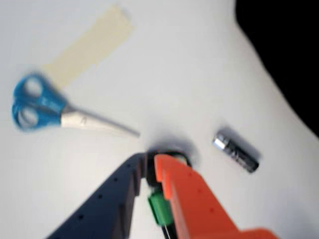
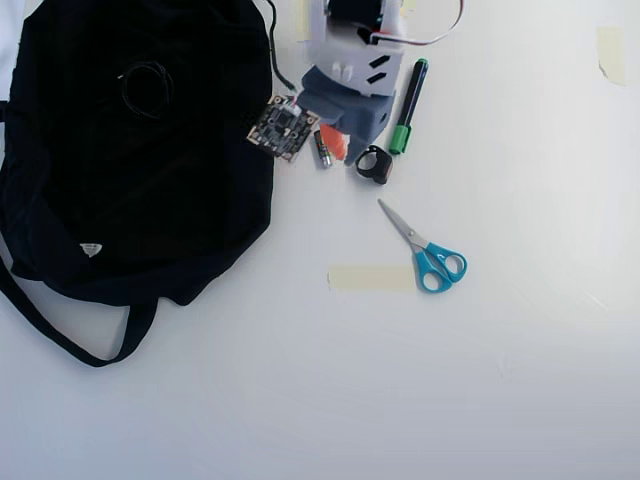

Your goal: Put the cable into the black bag

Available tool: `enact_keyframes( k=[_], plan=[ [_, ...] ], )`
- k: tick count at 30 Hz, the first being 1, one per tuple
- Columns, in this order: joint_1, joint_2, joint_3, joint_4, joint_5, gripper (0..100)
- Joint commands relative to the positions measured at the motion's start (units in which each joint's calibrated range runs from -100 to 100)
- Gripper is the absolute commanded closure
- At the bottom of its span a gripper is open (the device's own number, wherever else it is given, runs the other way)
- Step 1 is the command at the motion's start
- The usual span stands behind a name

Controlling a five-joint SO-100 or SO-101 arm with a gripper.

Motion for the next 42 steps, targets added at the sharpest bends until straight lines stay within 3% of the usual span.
enact_keyframes(
  k=[1, 7, 13, 18, 25, 35, 42],
  plan=[
    [-2.6, -8.3, 8.4, -1.8, 0.4, 98],
    [-5.8, -22.5, 32.5, -15.9, 0.5, 98],
    [-4.5, -37.1, 57.0, -29.5, 6.5, 98],
    [-4.3, -49.7, 71.9, -34.4, 8.7, 98],
    [-4.3, -67.0, 88.1, -36.6, 13.7, 98],
    [-4.5, -90.7, 109.8, -36.6, 14.3, 98],
    [-5.2, -97.4, 110.0, -24.2, 14.4, 98]
  ],
)
